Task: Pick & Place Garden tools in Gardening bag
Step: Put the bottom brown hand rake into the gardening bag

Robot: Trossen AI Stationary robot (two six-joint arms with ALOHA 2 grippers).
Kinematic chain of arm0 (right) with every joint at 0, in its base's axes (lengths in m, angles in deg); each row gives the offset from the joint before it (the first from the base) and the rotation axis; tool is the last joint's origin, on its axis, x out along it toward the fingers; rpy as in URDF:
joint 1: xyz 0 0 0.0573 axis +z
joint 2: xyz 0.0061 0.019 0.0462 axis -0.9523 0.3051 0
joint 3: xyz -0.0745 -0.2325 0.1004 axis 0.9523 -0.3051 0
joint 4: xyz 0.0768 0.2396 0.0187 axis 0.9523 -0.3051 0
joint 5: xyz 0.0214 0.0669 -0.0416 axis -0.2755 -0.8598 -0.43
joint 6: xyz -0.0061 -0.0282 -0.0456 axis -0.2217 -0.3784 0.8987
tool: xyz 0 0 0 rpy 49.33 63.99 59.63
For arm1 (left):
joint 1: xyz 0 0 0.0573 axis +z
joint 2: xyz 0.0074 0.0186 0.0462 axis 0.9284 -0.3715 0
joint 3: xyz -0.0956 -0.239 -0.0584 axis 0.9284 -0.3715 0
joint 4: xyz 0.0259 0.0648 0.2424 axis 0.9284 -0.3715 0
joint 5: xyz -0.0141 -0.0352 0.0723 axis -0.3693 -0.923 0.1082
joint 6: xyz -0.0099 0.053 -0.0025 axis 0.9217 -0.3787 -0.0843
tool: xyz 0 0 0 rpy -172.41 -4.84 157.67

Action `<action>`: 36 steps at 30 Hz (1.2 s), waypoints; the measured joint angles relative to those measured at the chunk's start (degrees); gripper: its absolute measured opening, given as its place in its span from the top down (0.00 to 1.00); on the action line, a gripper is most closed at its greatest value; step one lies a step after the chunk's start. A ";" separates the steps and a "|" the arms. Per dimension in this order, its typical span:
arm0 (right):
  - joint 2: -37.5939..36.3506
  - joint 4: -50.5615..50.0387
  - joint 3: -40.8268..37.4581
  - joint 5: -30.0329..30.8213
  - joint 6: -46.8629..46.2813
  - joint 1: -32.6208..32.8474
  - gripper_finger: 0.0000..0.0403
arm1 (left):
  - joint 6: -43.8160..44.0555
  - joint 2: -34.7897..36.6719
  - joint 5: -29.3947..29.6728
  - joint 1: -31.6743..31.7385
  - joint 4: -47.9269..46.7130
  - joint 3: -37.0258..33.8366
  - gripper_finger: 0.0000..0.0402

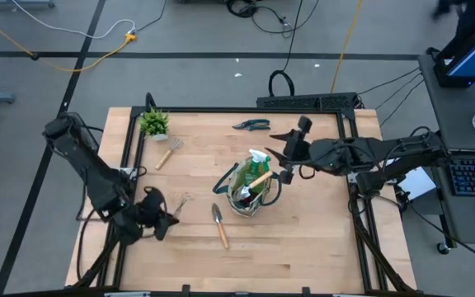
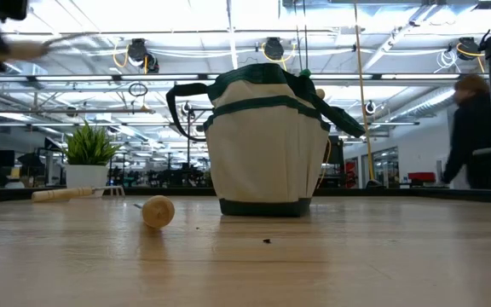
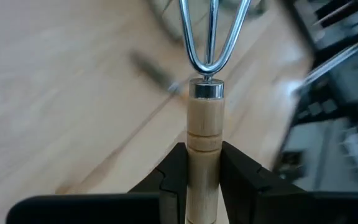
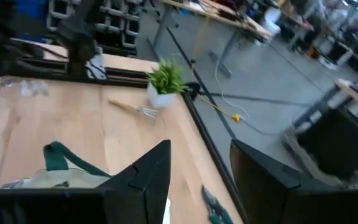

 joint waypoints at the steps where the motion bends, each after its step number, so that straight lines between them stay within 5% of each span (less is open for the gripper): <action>1: 0.54 1.54 0.00 -0.84 1.17 0.01 0.61 | -1.30 0.88 0.40 1.26 1.55 0.00 0.84; 12: 8.57 11.41 -0.02 -7.85 21.71 0.11 0.61 | -12.13 3.95 -4.88 14.49 21.80 0.04 0.84; 36: 16.17 21.48 0.02 -10.85 51.97 1.25 0.61 | -5.31 -1.52 -25.35 35.18 43.80 0.10 0.84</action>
